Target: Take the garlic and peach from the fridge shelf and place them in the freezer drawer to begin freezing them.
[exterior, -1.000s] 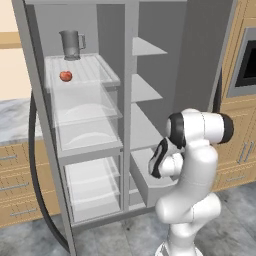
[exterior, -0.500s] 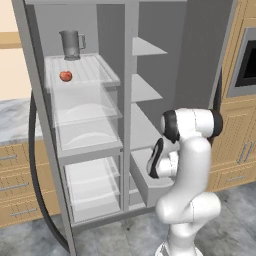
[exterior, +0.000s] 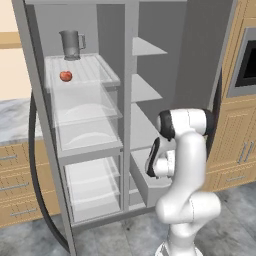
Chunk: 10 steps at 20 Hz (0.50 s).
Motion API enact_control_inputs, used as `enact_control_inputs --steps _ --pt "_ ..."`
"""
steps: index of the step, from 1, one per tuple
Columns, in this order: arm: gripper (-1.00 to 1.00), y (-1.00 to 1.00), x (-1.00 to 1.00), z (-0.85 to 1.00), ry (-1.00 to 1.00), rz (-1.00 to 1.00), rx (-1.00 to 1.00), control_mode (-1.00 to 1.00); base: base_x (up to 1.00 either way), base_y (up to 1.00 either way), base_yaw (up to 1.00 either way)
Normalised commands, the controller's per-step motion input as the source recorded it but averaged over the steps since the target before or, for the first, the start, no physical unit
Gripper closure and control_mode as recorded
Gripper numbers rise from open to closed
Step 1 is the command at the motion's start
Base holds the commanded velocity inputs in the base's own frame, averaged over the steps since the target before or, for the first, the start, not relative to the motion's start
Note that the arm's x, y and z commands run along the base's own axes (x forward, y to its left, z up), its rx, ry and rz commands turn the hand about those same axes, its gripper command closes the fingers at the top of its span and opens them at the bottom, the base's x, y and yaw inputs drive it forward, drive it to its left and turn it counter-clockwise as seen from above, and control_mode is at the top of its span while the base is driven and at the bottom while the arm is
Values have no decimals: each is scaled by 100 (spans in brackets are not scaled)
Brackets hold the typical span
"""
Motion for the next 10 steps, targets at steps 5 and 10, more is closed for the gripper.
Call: enact_control_inputs --steps 5,10 --pt "100 -6 11 -36 4 0 0 -100 0 0 0" --pt "100 -2 2 -41 5 0 0 -100 0 0 0"
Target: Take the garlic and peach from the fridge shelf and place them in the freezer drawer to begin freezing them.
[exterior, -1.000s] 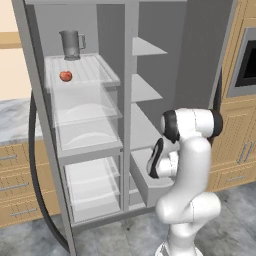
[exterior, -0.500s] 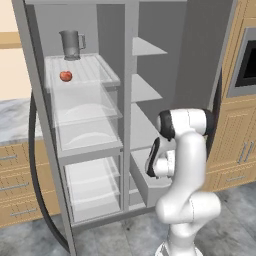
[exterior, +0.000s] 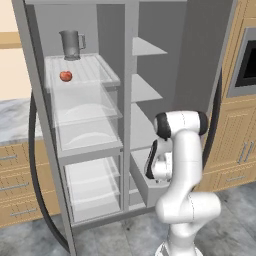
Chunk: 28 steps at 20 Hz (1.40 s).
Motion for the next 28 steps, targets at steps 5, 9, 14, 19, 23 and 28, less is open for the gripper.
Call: enact_control_inputs --steps 5,9,14,19,23,28 --pt "100 0 0 -39 6 0 0 -100 0 0 0" --pt "100 0 0 -44 2 0 0 -100 0 0 0" --pt "100 0 -13 -50 0 2 0 -100 0 0 0" --pt "100 0 -64 -59 0 4 0 -100 0 0 0" --pt "100 0 -98 -58 0 5 0 -100 0 0 0" --pt "100 0 -100 -51 0 6 1 -100 0 0 0"
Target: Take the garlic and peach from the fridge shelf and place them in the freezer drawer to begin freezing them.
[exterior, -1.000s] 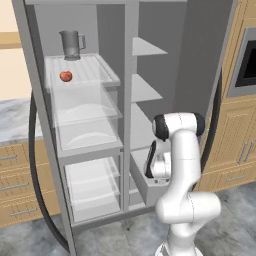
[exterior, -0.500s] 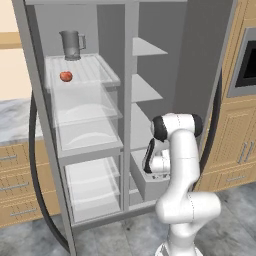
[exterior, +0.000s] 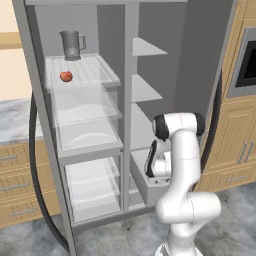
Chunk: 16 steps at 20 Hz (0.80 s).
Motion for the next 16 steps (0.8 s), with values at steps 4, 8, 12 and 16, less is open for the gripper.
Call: enact_control_inputs --steps 4,8,12,16 --pt "100 -4 -100 -16 -3 7 5 -100 0 0 0" --pt "100 -15 -100 0 -1 8 6 -100 0 0 0" --pt "100 -13 14 21 0 4 2 -100 0 0 0" --pt "100 -14 49 2 0 2 2 -100 0 0 0"
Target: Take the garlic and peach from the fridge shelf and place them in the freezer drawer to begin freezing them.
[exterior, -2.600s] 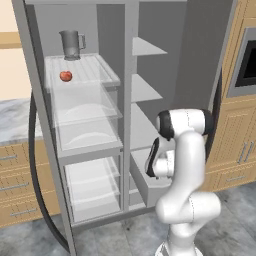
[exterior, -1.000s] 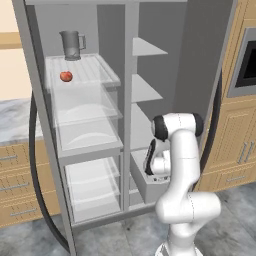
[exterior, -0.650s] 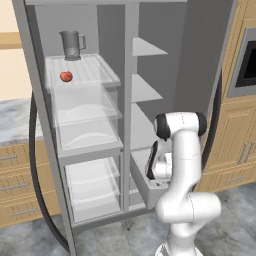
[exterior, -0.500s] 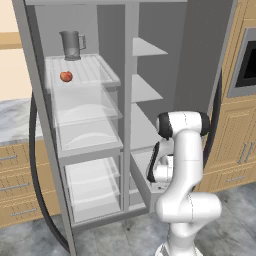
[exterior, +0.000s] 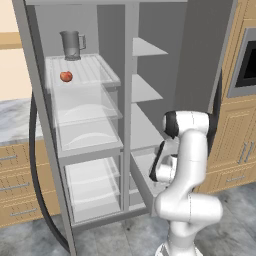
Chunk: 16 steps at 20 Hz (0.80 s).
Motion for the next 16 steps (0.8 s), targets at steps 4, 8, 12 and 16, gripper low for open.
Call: enact_control_inputs --steps 4,8,12,16 --pt "100 -3 6 -24 0 1 0 -100 0 0 0" --pt "100 0 0 -58 0 2 0 -100 0 0 0" --pt "-100 6 0 -32 0 0 0 -100 0 0 0" --pt "-100 5 -5 10 0 0 0 -100 0 0 0"
